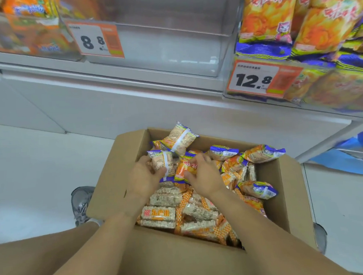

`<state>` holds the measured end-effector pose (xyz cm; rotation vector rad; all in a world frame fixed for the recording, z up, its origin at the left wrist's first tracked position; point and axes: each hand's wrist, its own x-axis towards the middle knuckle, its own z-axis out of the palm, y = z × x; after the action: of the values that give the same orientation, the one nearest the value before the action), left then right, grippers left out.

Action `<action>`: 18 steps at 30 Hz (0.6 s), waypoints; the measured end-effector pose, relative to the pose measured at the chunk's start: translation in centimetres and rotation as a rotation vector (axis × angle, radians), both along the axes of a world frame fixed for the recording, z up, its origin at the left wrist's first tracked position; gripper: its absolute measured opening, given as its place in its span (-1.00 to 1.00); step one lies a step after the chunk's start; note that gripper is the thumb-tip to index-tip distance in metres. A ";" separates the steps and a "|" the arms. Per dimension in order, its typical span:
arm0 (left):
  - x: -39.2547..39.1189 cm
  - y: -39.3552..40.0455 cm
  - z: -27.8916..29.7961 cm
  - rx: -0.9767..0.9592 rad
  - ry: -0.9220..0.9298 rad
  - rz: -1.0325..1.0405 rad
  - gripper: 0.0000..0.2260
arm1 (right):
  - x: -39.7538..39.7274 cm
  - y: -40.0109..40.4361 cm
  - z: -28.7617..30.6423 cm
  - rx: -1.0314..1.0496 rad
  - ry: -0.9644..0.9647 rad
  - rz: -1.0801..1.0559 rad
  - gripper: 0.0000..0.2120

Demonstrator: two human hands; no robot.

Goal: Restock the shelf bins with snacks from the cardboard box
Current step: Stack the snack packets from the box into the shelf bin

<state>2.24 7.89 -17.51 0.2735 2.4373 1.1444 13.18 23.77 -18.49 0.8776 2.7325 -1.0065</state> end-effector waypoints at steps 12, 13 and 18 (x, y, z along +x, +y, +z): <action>1.3 -3.6 4.6 0.612 -0.438 0.007 -0.38 | 1.1 2.3 5.1 -0.181 -0.129 -0.048 -0.32; 1.1 -3.7 5.3 0.697 -0.517 0.009 -0.36 | 1.5 2.8 6.5 -0.306 -0.138 -0.070 -0.22; 1.2 -2.6 8.9 0.795 -0.569 0.003 -0.59 | 3.4 5.6 12.7 -0.579 0.000 -0.090 -0.27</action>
<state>3.43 5.31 -8.64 0.1405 1.4210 1.8474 16.57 29.39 -5.76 0.8828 2.2029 -1.6842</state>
